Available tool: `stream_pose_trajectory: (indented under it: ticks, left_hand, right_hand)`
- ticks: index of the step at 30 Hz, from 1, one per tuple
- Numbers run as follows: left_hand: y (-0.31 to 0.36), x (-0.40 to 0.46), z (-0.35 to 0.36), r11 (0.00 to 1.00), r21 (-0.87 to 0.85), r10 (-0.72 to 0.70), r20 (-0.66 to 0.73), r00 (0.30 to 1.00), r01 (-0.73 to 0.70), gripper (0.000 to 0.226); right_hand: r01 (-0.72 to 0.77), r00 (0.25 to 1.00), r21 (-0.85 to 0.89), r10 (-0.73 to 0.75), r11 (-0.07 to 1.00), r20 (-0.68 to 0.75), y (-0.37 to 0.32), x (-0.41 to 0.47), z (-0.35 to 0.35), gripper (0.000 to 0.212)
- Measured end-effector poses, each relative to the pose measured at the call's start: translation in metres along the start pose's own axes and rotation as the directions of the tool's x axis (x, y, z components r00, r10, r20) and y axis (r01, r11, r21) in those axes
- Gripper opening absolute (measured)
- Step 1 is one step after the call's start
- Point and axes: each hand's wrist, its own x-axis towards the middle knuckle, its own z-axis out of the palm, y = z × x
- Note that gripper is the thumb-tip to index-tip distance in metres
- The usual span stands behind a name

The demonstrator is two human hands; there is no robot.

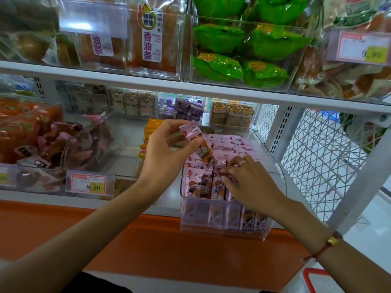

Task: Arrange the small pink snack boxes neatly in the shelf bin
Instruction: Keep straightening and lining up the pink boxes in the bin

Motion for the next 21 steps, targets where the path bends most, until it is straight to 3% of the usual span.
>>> stream_pose_trajectory:
  ticks: [6, 11, 15, 21]
  left_hand:
    - [-0.008, 0.008, 0.011, 0.996, 0.076, 0.039, 0.108, 0.993, -0.047, 0.033]
    - [-0.007, 0.024, 0.021, 0.976, 0.201, 0.037, 0.234, 0.971, -0.086, 0.033]
    - [-0.004, 0.039, 0.028, 0.937, 0.337, -0.058, 0.404, 0.913, -0.089, 0.034]
    - [0.004, 0.064, 0.032, 0.818, 0.551, -0.154, 0.488, 0.859, -0.166, 0.046]
  right_hand:
    - [0.059, 0.996, 0.121, -0.067, 0.991, 0.061, 0.001, -0.014, -0.010, 0.033]
    - [0.118, 0.992, 0.212, -0.126, 0.970, 0.026, -0.001, -0.031, -0.020, 0.034]
    - [0.128, 0.991, 0.271, -0.132, 0.954, -0.003, 0.002, -0.038, -0.023, 0.030]
    - [0.123, 0.989, 0.290, -0.141, 0.949, 0.042, 0.006, -0.043, -0.022, 0.034]
